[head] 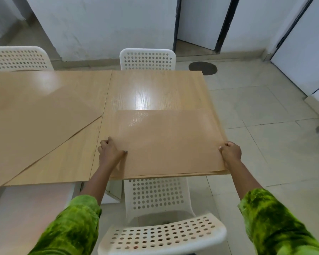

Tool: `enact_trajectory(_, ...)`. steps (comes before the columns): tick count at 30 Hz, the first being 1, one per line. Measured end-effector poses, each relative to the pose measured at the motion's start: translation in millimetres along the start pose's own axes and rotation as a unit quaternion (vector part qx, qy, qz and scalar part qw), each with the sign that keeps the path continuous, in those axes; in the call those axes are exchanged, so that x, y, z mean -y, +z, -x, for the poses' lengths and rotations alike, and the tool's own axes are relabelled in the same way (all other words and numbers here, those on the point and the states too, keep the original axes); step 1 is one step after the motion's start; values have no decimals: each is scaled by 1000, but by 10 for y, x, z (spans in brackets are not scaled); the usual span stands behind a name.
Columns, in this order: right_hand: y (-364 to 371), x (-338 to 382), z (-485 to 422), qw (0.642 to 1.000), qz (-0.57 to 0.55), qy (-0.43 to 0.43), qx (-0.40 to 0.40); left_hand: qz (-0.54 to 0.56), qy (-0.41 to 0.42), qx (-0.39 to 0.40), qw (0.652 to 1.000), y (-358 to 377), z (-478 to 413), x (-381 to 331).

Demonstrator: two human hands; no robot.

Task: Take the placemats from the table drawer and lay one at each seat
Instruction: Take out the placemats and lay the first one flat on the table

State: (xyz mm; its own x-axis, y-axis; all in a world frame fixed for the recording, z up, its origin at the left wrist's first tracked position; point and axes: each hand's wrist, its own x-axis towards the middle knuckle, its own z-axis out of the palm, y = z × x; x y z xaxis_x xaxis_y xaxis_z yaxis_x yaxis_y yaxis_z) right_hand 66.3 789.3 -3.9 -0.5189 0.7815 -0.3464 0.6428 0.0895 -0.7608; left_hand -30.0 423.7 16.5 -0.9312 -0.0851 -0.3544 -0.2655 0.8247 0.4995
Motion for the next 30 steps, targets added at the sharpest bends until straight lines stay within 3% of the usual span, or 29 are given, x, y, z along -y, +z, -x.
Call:
enact_trajectory(9,71,6,40,990,140,-23,-13,-115,-20,-16,993,58,-28,-18)
enact_trajectory(23,163,-10,117,973,220,-58,-39,-113,-49,4,992,117,-43,-168)
enact_trajectory(27,386,216,164,978,196,-75,-21,-109,31,-26,993,268,-95,-382)
enact_trajectory(30,696,505,143,970,201,-133,28,-138,146,-19,980,388,-287,-659)
